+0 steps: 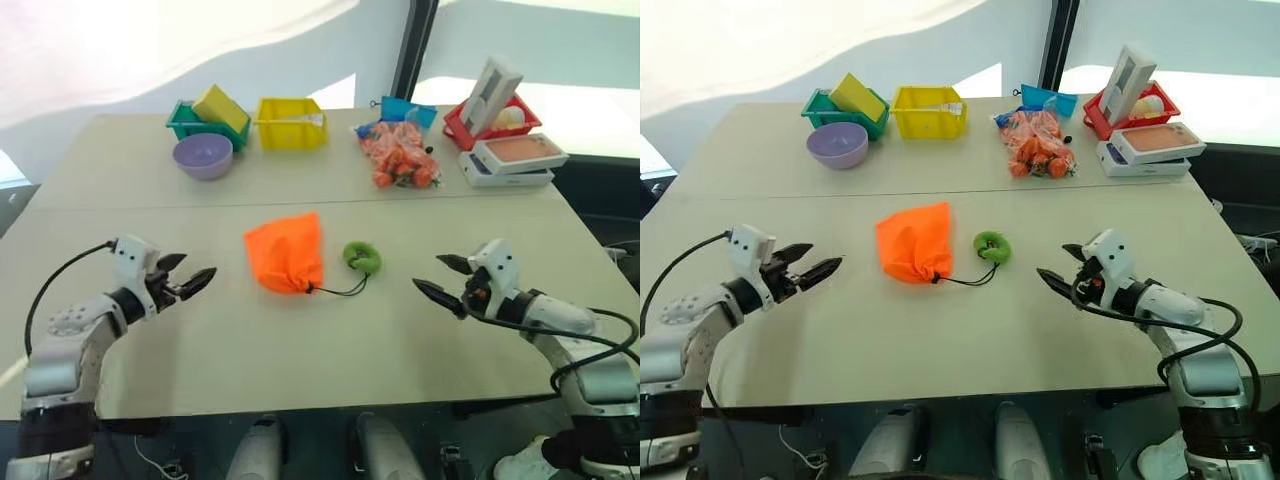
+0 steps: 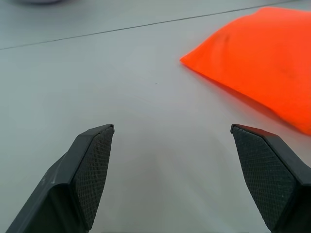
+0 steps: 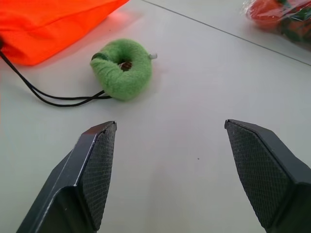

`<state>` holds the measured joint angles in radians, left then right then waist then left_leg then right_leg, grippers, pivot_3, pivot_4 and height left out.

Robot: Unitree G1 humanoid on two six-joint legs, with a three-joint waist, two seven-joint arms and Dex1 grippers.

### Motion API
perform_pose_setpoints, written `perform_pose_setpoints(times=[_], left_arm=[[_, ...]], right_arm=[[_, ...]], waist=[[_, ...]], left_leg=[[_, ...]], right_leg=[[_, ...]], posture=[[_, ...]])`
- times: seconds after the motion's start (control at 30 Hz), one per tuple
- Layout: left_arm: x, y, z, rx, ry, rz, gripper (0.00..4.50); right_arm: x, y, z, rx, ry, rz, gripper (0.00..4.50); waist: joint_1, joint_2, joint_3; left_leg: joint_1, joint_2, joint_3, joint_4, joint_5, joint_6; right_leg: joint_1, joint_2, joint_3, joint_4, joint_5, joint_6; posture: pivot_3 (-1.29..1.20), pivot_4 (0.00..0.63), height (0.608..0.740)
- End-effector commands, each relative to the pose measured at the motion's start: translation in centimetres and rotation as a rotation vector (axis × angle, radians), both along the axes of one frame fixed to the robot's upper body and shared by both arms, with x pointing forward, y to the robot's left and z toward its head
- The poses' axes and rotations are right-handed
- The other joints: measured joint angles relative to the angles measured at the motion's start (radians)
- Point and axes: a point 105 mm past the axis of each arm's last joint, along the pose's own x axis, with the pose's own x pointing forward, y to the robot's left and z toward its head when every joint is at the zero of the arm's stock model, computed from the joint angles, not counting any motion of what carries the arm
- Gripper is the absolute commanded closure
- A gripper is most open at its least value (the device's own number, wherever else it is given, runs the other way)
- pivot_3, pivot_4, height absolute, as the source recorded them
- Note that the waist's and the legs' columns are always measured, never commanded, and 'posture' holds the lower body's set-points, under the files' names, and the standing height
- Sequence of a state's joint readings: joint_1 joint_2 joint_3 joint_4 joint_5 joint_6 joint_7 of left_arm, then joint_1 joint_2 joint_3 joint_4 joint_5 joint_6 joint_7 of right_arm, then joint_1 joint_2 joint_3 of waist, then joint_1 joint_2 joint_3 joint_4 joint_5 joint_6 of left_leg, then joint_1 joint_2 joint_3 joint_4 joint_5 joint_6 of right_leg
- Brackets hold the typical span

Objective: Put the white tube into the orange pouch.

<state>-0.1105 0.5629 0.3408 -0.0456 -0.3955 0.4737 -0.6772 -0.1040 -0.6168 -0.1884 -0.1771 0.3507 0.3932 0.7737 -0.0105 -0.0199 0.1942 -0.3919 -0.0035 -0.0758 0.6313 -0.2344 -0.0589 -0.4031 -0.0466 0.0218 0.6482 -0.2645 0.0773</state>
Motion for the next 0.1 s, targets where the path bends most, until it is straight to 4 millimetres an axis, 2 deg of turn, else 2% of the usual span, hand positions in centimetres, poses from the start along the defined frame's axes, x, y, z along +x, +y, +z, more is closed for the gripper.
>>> perform_pose_setpoints(times=[0.03, 0.1], left_arm=[[-0.07, 0.56, 0.97, 0.011, -0.07, 0.051, 0.39], [-0.19, 0.35, 0.74, 0.007, -0.07, 0.046, 0.39]], right_arm=[[0.23, 0.04, 0.95, 0.036, -0.06, 0.0, 0.82], [0.42, 0.3, 0.75, 0.044, -0.064, 0.004, 0.82]], waist=[[0.0, 0.0, 0.0], [-0.001, 0.0, 0.0]], left_leg=[[0.0, 0.0, 0.0, 0.0, 0.0, 0.0], [0.0, 0.0, 0.0, 0.0, 0.0, 0.0]], right_leg=[[0.0, 0.0, 0.0, 0.0, 0.0, 0.0], [0.0, 0.0, 0.0, 0.0, 0.0, 0.0]], posture=[[0.0, 0.15, 0.74], [0.0, 0.15, 0.74]])
